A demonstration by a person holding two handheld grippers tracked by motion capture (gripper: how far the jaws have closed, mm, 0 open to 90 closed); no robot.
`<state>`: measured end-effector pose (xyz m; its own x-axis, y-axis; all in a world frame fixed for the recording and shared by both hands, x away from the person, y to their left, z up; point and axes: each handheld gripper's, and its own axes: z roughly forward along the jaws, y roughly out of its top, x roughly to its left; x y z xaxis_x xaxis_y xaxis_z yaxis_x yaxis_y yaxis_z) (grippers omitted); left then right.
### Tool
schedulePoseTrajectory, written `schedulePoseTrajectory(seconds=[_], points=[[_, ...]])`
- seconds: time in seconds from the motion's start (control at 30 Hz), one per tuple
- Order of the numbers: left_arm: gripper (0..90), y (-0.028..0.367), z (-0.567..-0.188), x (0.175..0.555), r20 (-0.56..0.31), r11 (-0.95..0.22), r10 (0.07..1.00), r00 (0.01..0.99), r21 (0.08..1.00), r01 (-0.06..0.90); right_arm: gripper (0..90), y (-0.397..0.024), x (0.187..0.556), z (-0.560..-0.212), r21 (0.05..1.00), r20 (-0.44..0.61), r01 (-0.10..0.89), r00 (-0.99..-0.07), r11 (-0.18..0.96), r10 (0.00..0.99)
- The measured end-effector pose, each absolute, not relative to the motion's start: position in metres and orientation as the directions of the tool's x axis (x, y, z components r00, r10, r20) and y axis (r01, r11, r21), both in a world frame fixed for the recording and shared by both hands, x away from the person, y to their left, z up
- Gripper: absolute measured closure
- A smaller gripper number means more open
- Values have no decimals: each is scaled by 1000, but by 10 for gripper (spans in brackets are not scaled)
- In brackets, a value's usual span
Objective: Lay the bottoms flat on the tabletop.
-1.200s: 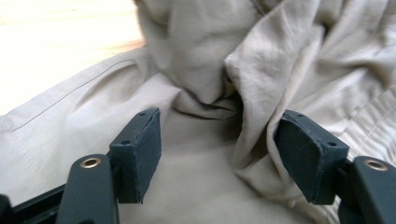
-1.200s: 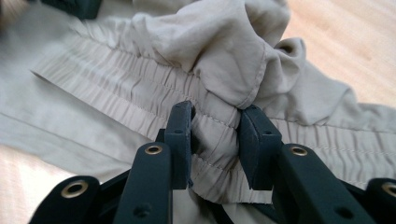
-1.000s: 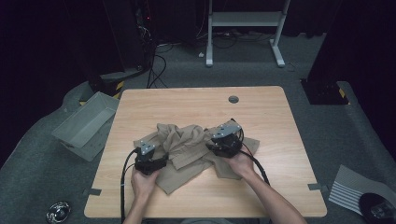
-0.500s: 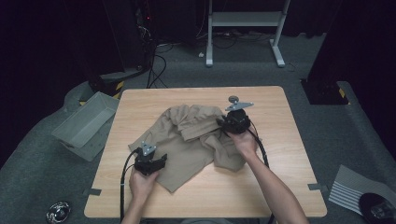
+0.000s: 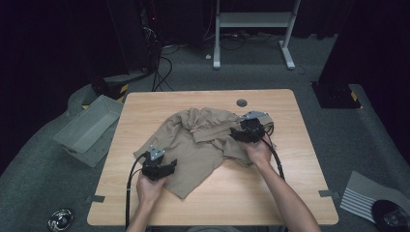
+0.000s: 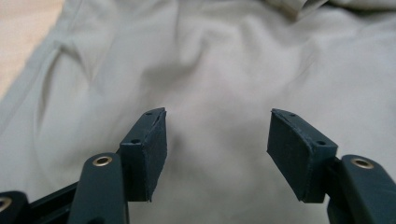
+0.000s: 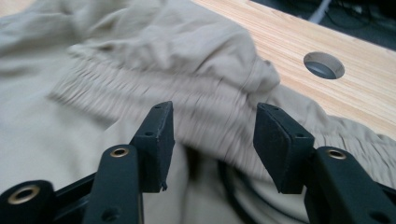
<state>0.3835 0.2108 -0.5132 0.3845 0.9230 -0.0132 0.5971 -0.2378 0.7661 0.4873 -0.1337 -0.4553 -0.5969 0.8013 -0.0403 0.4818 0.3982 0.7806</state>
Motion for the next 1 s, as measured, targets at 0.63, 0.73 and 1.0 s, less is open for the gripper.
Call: schedulePoseTrajectory(seconds=[0.63,0.73,1.0], points=[[384,196,-521,377,0,-294,908,419,712,637,525,-188,428,-511,670,-18,566,-634,480,773],[388,191,-520,361,2,-320,894,447,703,635,520,-192,410,-509,658,-38,547,-662,518,748],[342,163,-507,384,13,-337,870,493,745,576,485,-190,420,-493,703,-75,506,-647,500,759]])
